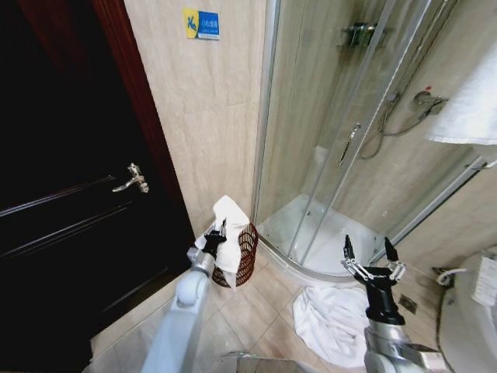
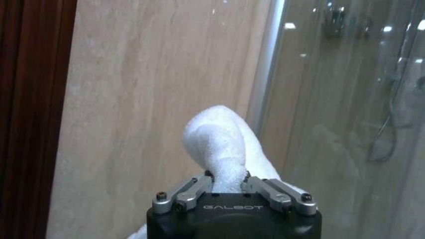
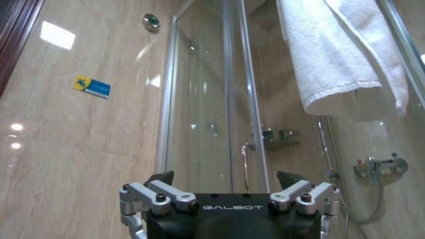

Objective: Discard the used towel into the hamper.

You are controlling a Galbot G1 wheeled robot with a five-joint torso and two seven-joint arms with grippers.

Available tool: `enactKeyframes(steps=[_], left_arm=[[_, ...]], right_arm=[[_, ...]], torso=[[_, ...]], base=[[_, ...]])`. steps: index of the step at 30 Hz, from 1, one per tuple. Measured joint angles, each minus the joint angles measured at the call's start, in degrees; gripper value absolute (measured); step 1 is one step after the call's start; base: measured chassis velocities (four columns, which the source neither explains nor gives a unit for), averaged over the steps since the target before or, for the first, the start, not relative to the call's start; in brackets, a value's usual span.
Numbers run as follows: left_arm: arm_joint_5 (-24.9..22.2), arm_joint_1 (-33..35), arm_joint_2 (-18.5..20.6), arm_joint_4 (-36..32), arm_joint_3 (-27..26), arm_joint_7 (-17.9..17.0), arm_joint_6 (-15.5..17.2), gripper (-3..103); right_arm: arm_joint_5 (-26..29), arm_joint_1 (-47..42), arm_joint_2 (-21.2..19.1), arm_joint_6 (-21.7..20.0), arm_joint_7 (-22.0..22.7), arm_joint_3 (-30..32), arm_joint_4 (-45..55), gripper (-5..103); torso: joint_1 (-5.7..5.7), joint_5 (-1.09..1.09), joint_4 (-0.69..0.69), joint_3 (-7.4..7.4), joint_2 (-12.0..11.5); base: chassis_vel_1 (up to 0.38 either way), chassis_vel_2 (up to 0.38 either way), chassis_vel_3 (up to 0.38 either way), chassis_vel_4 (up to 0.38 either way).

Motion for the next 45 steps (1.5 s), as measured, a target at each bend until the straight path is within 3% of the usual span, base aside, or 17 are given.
enactKeyframes(steps=[10, 13, 18, 23, 27, 32, 35, 39, 45], left_arm=[[-1.45, -8.52, 3.25, 10.15, 3.67, 0.05, -1.97, 12], [-3.38, -16.43, 2.93, 19.84, 8.28, -1.78, -2.96, 12], [-2.61, -23.05, 1.75, 27.72, 11.00, -4.59, -3.16, 12], [-1.51, -28.39, 1.42, 35.57, 13.61, -4.90, -5.06, 12], [2.08, -33.10, 1.19, 47.61, 16.69, -4.30, -9.61, 12], [6.45, -35.59, 0.26, 55.53, 16.95, -3.38, -13.93, 12], [13.61, -38.81, -1.15, 66.33, 16.75, -1.53, -18.51, 12], [17.94, -40.54, -1.50, 71.74, 17.32, 1.08, -19.30, 12], [20.64, -40.35, -1.36, 73.29, 20.46, 2.76, -17.84, 12]], right_arm=[[-1.70, 0.36, 0.00, 0.91, -2.01, -1.01, -1.08, 100], [-0.92, 0.26, 0.00, 1.45, -3.31, -0.52, -1.16, 100], [-0.28, -0.07, 0.00, 1.44, -4.58, -0.19, -1.34, 100], [-0.04, -0.03, 0.00, 1.63, -5.40, -0.20, -2.04, 100], [-0.13, 0.78, 0.00, 1.53, -6.18, -0.81, -3.29, 100], [-0.18, 0.98, 0.00, 1.36, -6.34, -0.79, -3.70, 100], [-0.14, 1.77, 0.00, 0.61, -6.62, -0.51, -3.60, 100], [0.03, 2.21, 0.00, 0.05, -6.61, -0.27, -2.93, 100], [0.61, 2.21, 0.00, -0.43, -6.61, -0.19, -1.84, 100]], torso=[[0.00, 0.01, -0.02, 0.00, 0.00], [0.00, 0.01, -0.03, 0.00, 0.00], [0.00, 0.01, -0.04, -0.01, 0.00], [0.00, 0.02, -0.02, 0.00, 0.00], [0.00, 0.02, -0.02, 0.00, 0.00], [0.00, 0.02, 0.00, -0.01, 0.00], [-0.01, 0.01, -0.03, 0.00, 0.00], [0.00, 0.02, -0.02, 0.00, 0.00], [-0.01, 0.03, -0.02, -0.01, 0.01]], base=[[0.000, 0.000, 0.000, 0.000], [0.000, 0.000, 0.000, 0.000], [0.000, 0.000, 0.000, 0.000], [0.000, 0.000, 0.000, 0.000], [0.000, 0.000, 0.000, 0.000], [0.000, 0.000, 0.000, 0.000], [0.000, 0.000, 0.000, 0.000], [0.000, 0.000, 0.000, 0.000], [0.000, 0.000, 0.000, 0.000]])
